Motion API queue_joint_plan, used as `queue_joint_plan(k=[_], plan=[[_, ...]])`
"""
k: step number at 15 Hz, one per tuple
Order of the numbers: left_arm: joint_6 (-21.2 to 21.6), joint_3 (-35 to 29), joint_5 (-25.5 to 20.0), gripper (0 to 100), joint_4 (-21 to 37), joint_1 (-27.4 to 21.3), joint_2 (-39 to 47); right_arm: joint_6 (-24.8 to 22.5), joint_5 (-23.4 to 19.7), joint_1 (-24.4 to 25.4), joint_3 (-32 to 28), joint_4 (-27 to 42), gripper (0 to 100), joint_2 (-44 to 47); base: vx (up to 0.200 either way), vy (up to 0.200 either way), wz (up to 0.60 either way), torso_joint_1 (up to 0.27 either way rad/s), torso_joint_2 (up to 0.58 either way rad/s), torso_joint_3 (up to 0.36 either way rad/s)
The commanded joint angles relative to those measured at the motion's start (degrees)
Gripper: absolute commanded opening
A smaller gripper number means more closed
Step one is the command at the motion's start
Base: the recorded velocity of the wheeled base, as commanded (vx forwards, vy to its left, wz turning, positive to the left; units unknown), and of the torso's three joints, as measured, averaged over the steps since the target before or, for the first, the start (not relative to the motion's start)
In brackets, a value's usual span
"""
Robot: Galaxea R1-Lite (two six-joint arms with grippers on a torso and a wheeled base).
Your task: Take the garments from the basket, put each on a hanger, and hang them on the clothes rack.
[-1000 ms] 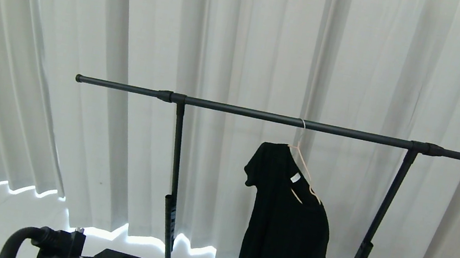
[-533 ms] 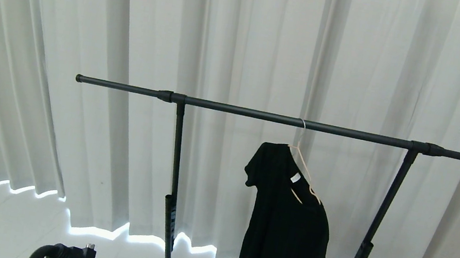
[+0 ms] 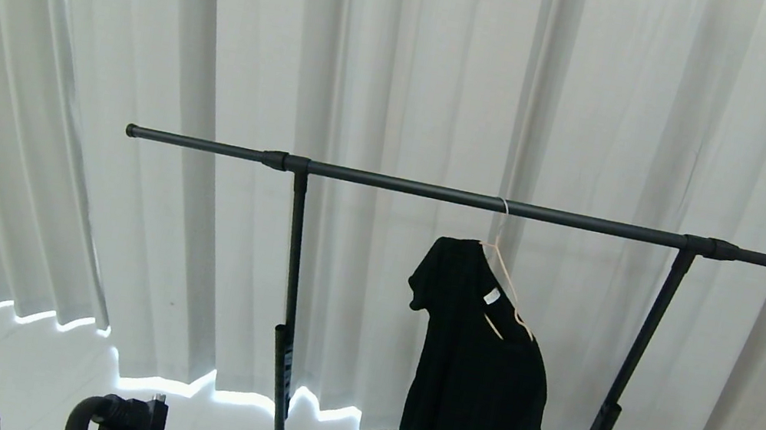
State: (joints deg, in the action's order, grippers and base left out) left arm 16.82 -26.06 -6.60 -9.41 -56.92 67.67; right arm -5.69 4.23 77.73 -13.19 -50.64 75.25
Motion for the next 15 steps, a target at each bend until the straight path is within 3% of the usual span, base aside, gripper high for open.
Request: queue_joint_plan(k=[1,5,7,12,15], plan=[[0.1,0.3,1.5,0,-0.1,1.1,0.1,0.0,0.1,-1.4,0.4,0.1,100,-0.1,0.0,0.0,0.0,0.0,0.0,0.0],[0.0,2.0,9.1,0,-0.1,4.6,-1.5,0.0,0.1,-10.5,0.4,0.1,100,-0.1,0.0,0.0,0.0,0.0,0.0,0.0],[0.0,1.6,9.8,0,-0.2,7.3,-2.1,0.2,0.1,-13.7,0.4,0.1,100,-0.2,0.0,0.0,0.0,0.0,0.0,0.0],[0.1,0.4,11.7,0,-11.2,15.6,1.1,0.5,0.1,-15.5,2.3,0.1,100,-0.1,0.0,0.0,0.0,0.0,0.0,0.0],[0.4,-5.3,11.6,0,-12.8,15.6,2.6,2.5,0.0,-15.5,0.0,0.1,100,2.0,0.0,0.0,0.0,0.0,0.0,0.0]])
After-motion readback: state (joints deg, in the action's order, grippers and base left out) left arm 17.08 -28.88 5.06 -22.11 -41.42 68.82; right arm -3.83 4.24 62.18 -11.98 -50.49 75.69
